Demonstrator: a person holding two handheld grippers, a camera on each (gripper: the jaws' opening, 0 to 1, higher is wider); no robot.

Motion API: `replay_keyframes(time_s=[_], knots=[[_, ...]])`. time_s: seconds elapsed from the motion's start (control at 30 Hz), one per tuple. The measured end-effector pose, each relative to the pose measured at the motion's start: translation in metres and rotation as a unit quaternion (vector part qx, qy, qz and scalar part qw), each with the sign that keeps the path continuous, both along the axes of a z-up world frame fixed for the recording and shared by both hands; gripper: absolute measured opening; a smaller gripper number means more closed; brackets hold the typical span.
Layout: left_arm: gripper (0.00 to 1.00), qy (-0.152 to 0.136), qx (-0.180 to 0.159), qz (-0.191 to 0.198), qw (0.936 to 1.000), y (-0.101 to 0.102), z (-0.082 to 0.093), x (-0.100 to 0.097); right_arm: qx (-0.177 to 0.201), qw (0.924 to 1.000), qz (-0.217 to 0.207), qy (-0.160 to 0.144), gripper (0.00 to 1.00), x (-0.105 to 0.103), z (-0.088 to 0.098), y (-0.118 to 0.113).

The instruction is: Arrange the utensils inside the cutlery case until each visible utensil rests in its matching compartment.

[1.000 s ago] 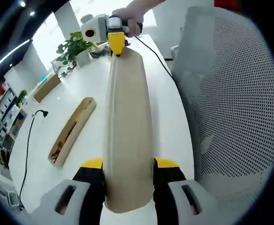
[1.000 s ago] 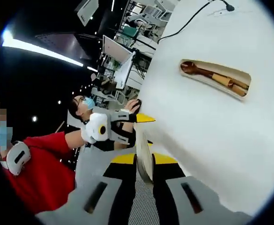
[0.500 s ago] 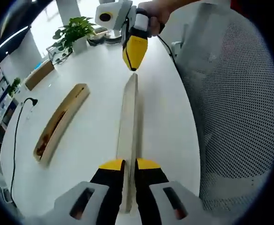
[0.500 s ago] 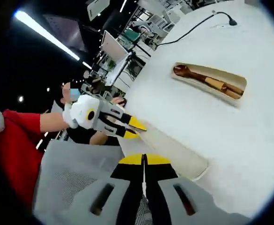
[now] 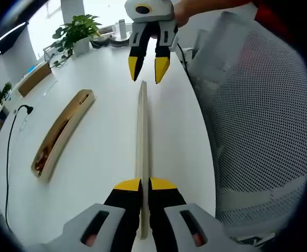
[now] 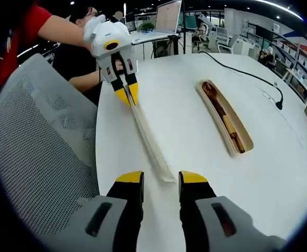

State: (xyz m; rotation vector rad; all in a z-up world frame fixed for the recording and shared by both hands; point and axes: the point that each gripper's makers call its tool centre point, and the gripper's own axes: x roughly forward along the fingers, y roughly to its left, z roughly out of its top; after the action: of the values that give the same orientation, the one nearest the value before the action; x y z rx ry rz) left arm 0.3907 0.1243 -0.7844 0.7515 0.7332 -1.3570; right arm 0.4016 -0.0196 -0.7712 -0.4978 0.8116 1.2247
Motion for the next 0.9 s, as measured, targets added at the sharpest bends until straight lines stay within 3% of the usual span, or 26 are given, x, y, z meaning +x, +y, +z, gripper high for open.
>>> replay_keyframes(time_s=[0.13,0.23,0.53,0.67,0.77,0.83,0.87,0.9], knots=[[0.04,-0.005,-0.007,-0.03,0.9995,0.001,0.01,-0.006,0.006,1.0,0.005,-0.003,0.25,-0.007,-0.007,0.001],[0.03,-0.001,-0.015,-0.037,0.9992,0.002,0.015,-0.008,0.027,0.9995,0.006,-0.012,0.22,-0.007,-0.002,0.006],[0.03,-0.002,-0.031,-0.033,0.999,0.006,0.017,-0.014,0.028,0.9993,0.021,-0.011,0.19,-0.016,-0.017,0.02],[0.03,0.004,-0.036,-0.021,0.9991,0.006,0.016,-0.013,0.015,0.9991,0.033,-0.023,0.09,-0.016,-0.028,0.027],[0.03,0.012,-0.03,-0.008,0.9994,0.009,0.012,-0.014,0.018,0.9982,0.039,-0.042,0.08,-0.013,-0.028,0.03],[0.04,0.017,-0.032,-0.004,0.9993,0.01,0.01,-0.014,0.025,0.999,0.027,-0.025,0.06,-0.012,-0.027,0.03],[0.05,0.011,-0.028,0.001,0.9995,0.011,0.009,-0.012,0.023,0.9987,0.043,-0.012,0.06,-0.018,-0.025,0.03],[0.05,-0.019,-0.023,-0.008,0.9995,0.012,0.009,-0.006,0.019,0.9985,0.049,-0.017,0.05,-0.017,-0.024,0.029]])
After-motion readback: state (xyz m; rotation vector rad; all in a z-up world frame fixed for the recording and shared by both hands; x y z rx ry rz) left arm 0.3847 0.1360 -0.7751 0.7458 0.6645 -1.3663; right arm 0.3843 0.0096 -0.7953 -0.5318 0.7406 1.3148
